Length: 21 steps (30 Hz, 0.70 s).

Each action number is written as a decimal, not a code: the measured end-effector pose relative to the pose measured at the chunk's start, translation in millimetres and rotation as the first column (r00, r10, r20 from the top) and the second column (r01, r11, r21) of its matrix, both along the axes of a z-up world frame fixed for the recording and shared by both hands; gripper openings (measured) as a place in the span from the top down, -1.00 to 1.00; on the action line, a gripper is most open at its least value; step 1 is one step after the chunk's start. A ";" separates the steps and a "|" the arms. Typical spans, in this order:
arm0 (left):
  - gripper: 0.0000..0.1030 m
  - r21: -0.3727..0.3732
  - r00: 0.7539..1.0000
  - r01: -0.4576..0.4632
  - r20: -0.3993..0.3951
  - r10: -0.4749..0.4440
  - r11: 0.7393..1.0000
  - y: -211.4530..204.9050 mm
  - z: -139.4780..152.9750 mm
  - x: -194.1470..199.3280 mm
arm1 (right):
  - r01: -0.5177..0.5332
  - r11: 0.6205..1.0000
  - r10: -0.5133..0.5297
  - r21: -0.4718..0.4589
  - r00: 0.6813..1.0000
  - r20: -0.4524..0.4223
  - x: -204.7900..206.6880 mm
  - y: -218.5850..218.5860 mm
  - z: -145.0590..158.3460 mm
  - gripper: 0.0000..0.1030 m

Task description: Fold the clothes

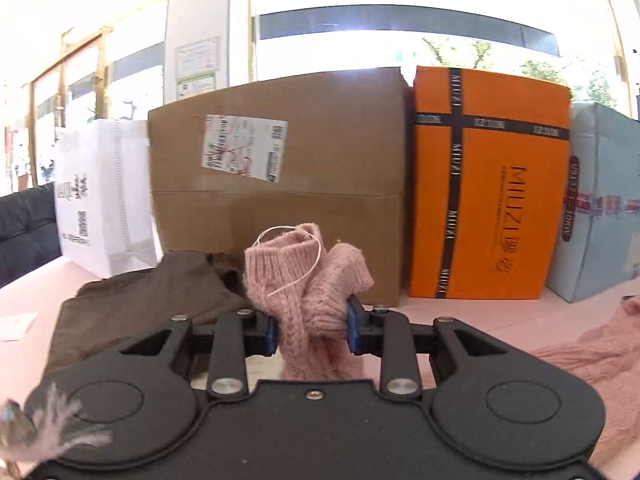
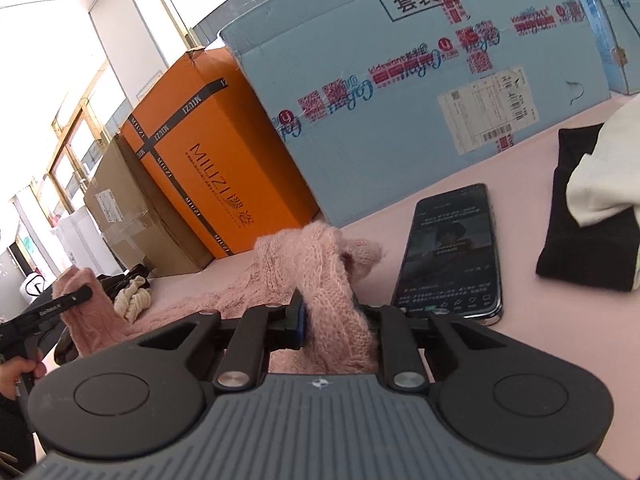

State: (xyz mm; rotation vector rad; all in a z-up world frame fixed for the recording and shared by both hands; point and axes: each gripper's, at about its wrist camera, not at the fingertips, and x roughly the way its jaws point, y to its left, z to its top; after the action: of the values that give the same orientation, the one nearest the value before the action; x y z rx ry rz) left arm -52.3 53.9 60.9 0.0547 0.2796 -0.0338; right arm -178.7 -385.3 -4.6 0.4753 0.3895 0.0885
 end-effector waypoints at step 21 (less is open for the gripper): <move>-1.00 0.218 0.807 0.586 -0.073 -0.586 0.780 -84.3 -31.9 -19.6 | -0.055 0.935 0.085 -0.352 0.994 0.069 0.6 20.2 13.8 -0.66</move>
State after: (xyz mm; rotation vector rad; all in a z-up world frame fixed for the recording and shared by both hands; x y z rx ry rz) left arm -71.9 -30.4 29.1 0.3759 0.2578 -0.6300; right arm -178.1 -365.1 9.2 0.1051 0.3311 0.1054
